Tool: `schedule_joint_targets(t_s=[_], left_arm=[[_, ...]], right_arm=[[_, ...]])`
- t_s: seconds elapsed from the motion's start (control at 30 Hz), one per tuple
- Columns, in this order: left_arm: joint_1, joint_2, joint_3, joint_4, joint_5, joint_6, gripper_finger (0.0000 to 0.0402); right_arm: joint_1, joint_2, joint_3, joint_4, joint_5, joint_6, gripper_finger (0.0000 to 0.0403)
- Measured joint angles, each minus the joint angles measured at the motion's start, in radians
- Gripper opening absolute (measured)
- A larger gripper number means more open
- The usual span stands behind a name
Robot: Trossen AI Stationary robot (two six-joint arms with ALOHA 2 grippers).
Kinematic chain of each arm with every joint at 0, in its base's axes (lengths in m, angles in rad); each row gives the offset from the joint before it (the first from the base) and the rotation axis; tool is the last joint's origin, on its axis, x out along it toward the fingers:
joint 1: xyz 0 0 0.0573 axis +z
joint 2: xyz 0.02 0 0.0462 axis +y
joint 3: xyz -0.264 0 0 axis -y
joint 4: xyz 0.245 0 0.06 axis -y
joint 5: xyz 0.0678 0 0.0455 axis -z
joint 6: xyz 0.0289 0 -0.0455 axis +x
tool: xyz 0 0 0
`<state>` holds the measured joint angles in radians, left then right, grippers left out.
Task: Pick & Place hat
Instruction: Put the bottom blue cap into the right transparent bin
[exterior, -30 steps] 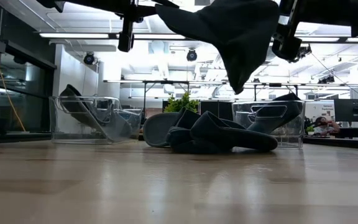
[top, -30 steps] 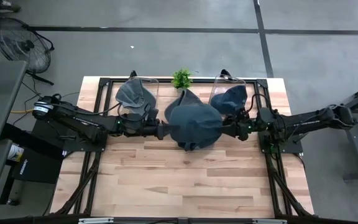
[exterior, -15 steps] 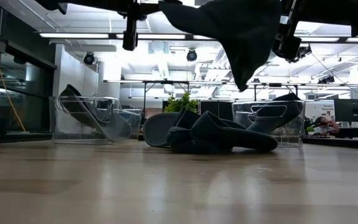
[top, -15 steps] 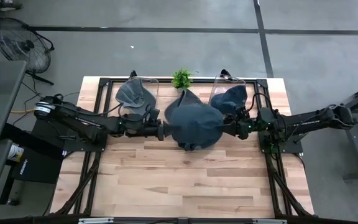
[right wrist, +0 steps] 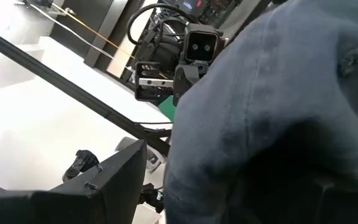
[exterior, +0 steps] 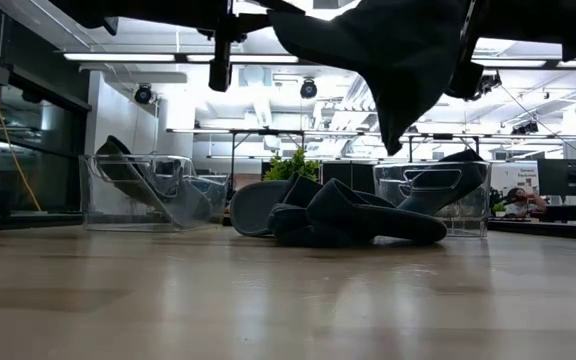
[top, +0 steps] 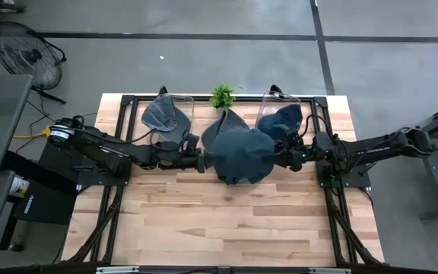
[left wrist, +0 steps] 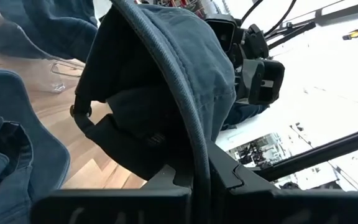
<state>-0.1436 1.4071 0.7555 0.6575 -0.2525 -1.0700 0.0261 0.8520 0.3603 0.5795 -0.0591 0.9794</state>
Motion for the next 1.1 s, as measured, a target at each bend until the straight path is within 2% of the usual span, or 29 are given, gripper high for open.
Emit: schedule_joint_targets(t_s=[0.13, 0.23, 0.43, 0.6, 0.8, 1.03, 1.1], left_arm=[[0.016, 0.020, 0.029, -0.008, 0.006, 0.007, 0.0001], [0.040, 0.050, 0.079, -0.029, 0.053, 0.029, 0.0001], [0.068, 0.109, 0.203, -0.194, 0.135, 0.055, 0.0001], [0.067, 0.122, 0.247, -0.242, 0.155, 0.071, 0.0001], [0.067, 0.124, 0.247, -0.249, 0.127, 0.071, 0.0013], [0.067, 0.124, 0.247, -0.246, 0.108, 0.071, 0.0018], [0.067, 0.124, 0.247, -0.243, 0.108, 0.072, 0.0018]], right_arm=[[0.000, 0.027, 0.000, 0.023, -0.023, 0.003, 0.0277], [0.000, 0.039, 0.000, 0.029, -0.028, 0.008, 0.0277], [0.000, 0.037, 0.000, 0.056, -0.030, 0.006, 0.0276], [0.000, 0.037, 0.000, 0.066, -0.021, -0.010, 0.0253], [0.000, 0.037, 0.000, 0.044, -0.026, -0.018, 0.0172], [0.000, 0.037, 0.000, 0.033, -0.057, -0.063, 0.0021], [0.000, 0.037, 0.000, 0.031, -0.062, -0.067, 0.0017]])
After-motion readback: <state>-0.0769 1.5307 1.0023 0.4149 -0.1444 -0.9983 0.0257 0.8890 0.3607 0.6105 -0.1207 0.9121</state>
